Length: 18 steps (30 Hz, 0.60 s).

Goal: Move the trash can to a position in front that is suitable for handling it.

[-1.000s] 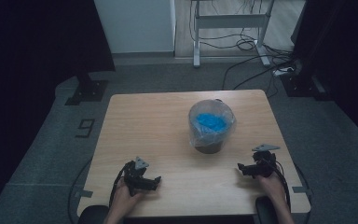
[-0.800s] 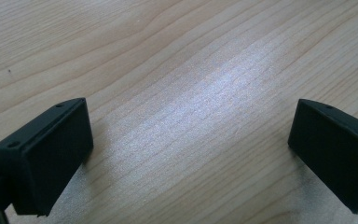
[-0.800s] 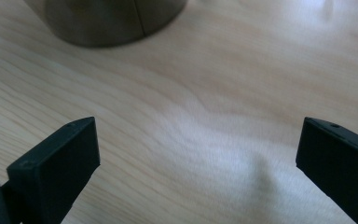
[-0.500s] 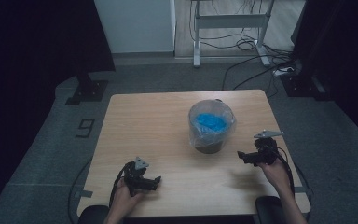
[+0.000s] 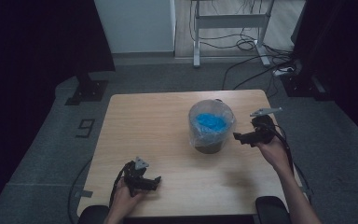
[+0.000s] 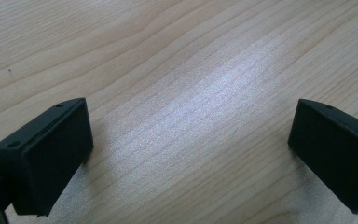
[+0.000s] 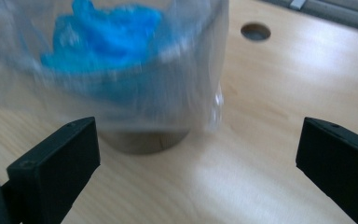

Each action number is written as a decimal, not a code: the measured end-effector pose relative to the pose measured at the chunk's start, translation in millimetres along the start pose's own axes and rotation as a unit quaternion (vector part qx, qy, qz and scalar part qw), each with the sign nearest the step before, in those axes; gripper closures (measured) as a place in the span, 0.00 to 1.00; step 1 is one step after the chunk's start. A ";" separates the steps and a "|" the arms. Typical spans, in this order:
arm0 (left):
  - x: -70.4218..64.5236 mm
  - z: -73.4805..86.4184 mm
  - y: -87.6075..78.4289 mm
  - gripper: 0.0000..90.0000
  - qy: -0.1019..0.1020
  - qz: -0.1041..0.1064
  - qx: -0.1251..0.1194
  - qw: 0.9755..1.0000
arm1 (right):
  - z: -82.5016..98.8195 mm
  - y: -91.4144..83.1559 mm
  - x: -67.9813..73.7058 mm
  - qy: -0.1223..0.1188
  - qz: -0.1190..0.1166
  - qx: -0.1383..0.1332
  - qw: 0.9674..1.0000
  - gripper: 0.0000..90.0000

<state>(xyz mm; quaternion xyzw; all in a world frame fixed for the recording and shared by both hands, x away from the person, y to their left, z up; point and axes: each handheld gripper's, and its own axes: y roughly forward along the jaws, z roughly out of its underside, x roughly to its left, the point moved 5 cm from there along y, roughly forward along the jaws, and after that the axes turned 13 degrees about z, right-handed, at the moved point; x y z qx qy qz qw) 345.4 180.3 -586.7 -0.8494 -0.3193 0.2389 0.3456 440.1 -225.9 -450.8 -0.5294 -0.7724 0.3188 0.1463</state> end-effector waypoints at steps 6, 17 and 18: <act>0.0 0.0 0.0 0.00 0.000 0.000 0.000 1.000 | -33.8 4.5 6.3 -0.015 0.001 -0.014 1.000 0.00; -0.3 0.1 0.0 0.00 -0.001 -0.001 0.000 1.000 | -53.9 49.7 25.1 -0.037 -0.009 0.001 0.999 0.00; -0.4 0.1 0.0 0.00 -0.001 -0.001 0.000 1.000 | -52.5 54.2 25.9 -0.041 -0.008 0.006 0.999 0.00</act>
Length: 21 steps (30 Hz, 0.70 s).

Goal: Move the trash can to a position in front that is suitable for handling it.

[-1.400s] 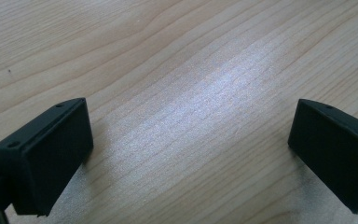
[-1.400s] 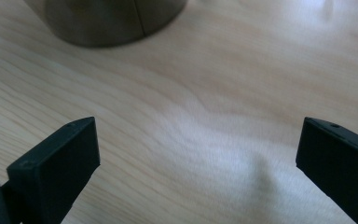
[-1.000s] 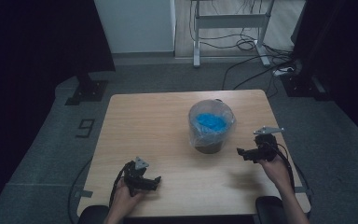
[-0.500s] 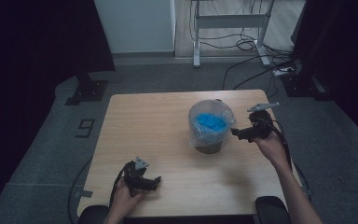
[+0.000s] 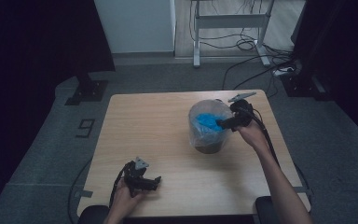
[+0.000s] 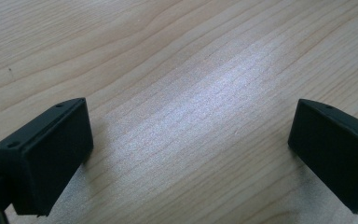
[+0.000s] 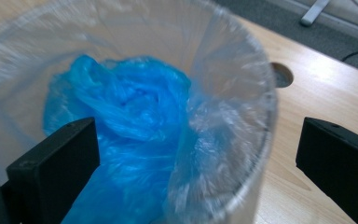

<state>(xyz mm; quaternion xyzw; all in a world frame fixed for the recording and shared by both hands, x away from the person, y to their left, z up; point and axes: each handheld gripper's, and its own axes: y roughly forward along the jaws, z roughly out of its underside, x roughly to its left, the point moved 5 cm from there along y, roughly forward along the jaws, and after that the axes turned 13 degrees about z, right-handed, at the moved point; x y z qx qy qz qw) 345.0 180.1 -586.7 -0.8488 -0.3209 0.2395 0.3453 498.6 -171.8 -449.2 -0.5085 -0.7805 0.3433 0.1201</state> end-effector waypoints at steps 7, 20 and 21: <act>-0.2 0.1 0.0 0.00 -0.001 -0.001 0.000 1.000 | 10.9 12.0 10.0 -0.013 -0.014 0.011 1.000 0.00; -0.4 0.1 0.0 0.00 -0.001 -0.001 0.000 1.000 | 16.6 -3.5 42.3 -0.033 0.010 -0.003 0.999 0.00; -0.6 0.1 0.1 0.00 -0.002 -0.001 -0.001 1.000 | 17.6 -4.7 46.5 -0.035 0.011 -0.003 0.999 0.00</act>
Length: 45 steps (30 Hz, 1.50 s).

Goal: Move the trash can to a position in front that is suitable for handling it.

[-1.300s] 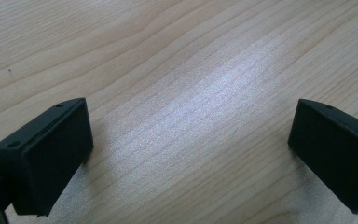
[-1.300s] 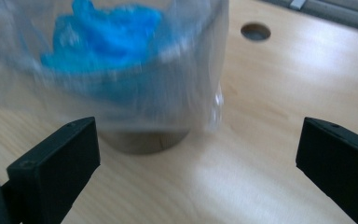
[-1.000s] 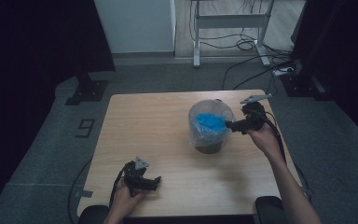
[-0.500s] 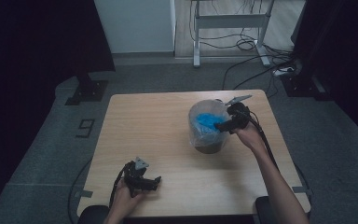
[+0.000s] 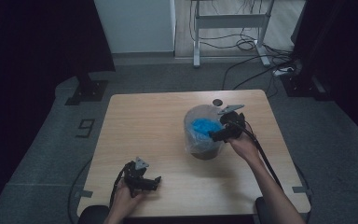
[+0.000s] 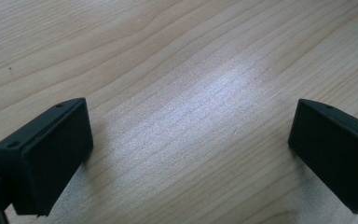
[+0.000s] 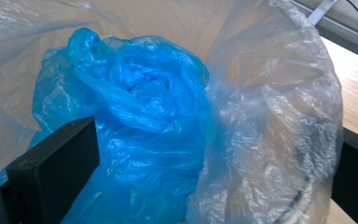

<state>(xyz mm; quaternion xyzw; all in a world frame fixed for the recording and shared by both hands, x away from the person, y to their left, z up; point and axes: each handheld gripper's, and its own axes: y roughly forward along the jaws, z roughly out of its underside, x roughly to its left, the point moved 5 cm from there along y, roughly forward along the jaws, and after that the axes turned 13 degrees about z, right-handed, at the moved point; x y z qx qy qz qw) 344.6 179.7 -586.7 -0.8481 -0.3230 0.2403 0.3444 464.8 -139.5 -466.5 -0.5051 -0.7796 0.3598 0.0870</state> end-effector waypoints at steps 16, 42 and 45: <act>-0.3 0.2 -0.1 0.00 0.000 -0.001 0.000 1.000 | 6.3 -26.2 62.1 -0.020 -0.027 -0.012 0.999 0.00; -0.6 0.7 -0.5 0.00 -0.001 0.000 0.000 1.000 | 7.0 -81.8 38.3 -0.009 -0.032 -0.063 0.997 0.00; 0.0 1.0 -1.0 0.00 0.002 0.002 0.001 1.000 | 19.6 -85.1 19.0 0.011 -0.022 -0.063 0.998 0.00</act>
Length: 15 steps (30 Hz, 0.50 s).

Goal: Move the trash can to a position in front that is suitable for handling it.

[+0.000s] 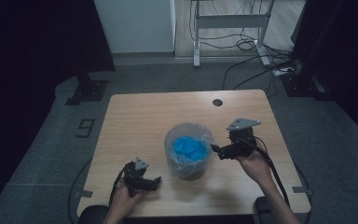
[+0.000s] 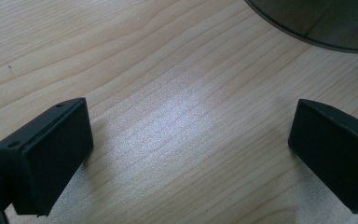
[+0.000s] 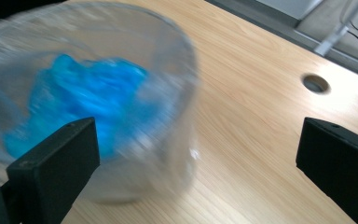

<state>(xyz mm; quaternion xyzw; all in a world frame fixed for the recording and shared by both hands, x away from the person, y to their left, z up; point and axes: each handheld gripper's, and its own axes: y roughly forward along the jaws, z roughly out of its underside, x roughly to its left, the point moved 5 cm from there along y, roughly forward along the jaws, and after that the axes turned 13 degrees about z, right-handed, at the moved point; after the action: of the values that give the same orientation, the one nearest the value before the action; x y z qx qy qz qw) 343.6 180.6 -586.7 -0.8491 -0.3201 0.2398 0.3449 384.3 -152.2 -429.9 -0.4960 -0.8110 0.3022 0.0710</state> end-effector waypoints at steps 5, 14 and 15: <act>4.3 1.2 -2.3 0.00 0.002 0.002 0.001 1.000 | 30.0 -4.1 -29.0 0.042 0.015 -0.004 0.999 0.00; 8.1 0.7 -2.7 0.00 -0.007 -0.006 -0.002 1.000 | 103.0 23.7 -56.4 0.087 0.045 0.039 0.994 0.00; 8.2 0.7 -2.7 0.00 -0.007 -0.006 -0.002 1.000 | 111.1 27.8 -58.0 0.090 0.050 0.047 0.994 0.00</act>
<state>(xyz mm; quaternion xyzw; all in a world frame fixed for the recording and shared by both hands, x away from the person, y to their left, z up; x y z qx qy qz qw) 347.7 188.2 -586.7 -0.8465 -0.3279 0.2428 0.3420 388.3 -239.0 -524.5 -0.5570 -0.7604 0.2974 0.1518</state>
